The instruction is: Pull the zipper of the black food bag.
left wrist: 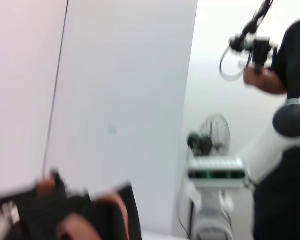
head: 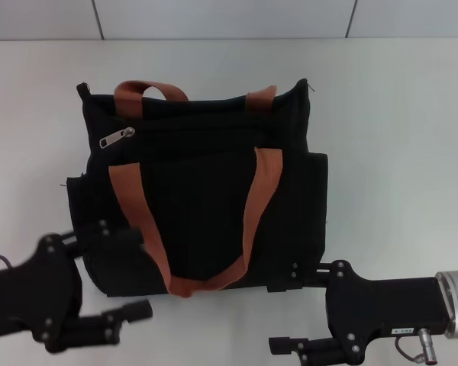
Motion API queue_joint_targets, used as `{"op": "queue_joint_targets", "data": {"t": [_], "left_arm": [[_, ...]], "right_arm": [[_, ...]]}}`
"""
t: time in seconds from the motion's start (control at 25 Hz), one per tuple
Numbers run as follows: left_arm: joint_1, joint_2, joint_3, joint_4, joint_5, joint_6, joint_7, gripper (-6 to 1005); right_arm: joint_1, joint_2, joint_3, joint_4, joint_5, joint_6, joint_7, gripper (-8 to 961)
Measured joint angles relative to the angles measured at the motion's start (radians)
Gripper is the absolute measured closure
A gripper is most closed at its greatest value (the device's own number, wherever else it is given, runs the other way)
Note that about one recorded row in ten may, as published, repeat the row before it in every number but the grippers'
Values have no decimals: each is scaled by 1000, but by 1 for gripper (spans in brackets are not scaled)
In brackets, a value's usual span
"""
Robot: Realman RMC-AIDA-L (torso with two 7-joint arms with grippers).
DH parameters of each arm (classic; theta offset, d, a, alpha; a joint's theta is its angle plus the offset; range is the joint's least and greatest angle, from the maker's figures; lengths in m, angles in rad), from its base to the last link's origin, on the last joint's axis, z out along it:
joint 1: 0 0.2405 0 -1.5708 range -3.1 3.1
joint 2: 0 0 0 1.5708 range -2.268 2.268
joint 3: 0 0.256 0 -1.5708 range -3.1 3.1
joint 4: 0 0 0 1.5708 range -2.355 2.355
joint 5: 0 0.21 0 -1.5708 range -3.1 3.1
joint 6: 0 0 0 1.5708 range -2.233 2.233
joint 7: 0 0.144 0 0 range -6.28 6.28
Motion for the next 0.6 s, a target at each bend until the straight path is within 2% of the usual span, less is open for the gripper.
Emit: {"op": "queue_joint_targets", "data": {"t": [0.2,0.24,0.32,0.36,0.44,0.52,0.56,0.6], "left_arm": [[2,-9,-28,-2,-72,9,11,202],[0,-10,-29,-6,-154,10,5,203],[1,-12,-29,-7,-202,10,-2,206],[9,-16,-30,-8,-291,10,-14,206],[11,-17,-32,-8,-319,9,-18,206],[14,-11,-50,-8,-360,-1,-28,206],[10,7,-83,-9,-368,-28,-45,205],[10,7,-83,-9,-368,-28,-45,205]], "right_arm": [[2,0,0,0,0,9,0,212],[2,0,0,0,0,11,0,212],[2,0,-1,0,0,14,0,212],[2,0,-1,0,0,14,0,212],[2,0,-1,0,0,14,0,212],[2,0,-1,0,0,14,0,212],[3,0,-1,-1,0,13,0,212],[3,0,-1,-1,0,13,0,213]]}}
